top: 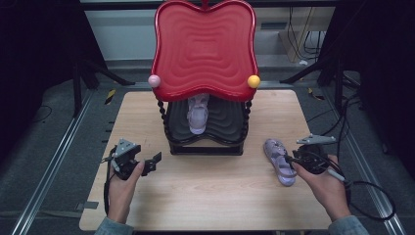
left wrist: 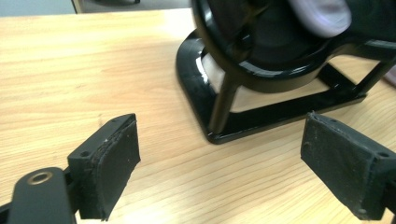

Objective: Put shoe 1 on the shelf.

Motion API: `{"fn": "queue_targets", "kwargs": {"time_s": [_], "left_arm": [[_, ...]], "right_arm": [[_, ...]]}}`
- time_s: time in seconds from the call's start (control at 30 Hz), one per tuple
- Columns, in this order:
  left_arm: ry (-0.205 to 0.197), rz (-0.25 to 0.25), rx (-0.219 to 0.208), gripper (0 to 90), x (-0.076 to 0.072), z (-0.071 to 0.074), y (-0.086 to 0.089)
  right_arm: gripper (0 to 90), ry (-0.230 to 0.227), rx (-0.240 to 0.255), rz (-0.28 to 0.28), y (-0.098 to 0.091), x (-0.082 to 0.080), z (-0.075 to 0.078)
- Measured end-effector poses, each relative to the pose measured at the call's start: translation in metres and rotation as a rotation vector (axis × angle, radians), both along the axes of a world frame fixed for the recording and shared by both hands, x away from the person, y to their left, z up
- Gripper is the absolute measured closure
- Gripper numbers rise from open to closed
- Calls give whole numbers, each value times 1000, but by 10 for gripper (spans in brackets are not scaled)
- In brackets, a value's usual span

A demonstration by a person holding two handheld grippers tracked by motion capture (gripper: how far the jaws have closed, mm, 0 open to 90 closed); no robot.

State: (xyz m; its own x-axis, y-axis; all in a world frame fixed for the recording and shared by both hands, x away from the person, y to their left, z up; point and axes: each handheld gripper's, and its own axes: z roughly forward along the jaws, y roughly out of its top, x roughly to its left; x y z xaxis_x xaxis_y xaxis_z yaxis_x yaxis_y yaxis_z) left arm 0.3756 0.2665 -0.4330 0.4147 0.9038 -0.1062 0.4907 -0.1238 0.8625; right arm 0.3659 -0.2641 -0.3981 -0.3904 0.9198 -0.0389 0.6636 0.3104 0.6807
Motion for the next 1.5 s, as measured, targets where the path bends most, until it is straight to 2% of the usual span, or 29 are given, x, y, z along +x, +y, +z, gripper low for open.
{"fn": "queue_targets", "kwargs": {"time_s": [0.03,0.07,0.13,0.17,0.23,0.37,0.5,0.57,0.83,1.2,1.5], "left_arm": [[0,0,0,109,0,0,0],[-7,25,8,109,0,-3,8],[-8,29,15,108,1,-5,11],[1,43,30,104,1,-9,17],[1,56,32,104,0,-12,20],[5,92,41,104,-1,-18,31],[13,97,38,104,-1,-21,34],[15,101,47,104,0,-23,36],[28,108,51,106,-1,-26,37],[42,109,64,107,0,-30,38],[50,104,68,108,1,-32,36]], "right_arm": [[618,0,0,0,0,0,0],[618,5,-3,-6,-3,1,1],[616,9,-2,-9,-4,2,2],[608,18,4,-14,-6,3,3],[601,27,3,-18,-9,5,4],[580,56,-20,-18,-14,10,6],[575,64,-28,-20,-16,13,7],[575,75,-44,-20,-17,14,4],[584,109,-55,-25,-19,17,-3],[549,207,-85,-22,-19,32,-31],[596,275,-111,-24,-17,42,-50]]}}
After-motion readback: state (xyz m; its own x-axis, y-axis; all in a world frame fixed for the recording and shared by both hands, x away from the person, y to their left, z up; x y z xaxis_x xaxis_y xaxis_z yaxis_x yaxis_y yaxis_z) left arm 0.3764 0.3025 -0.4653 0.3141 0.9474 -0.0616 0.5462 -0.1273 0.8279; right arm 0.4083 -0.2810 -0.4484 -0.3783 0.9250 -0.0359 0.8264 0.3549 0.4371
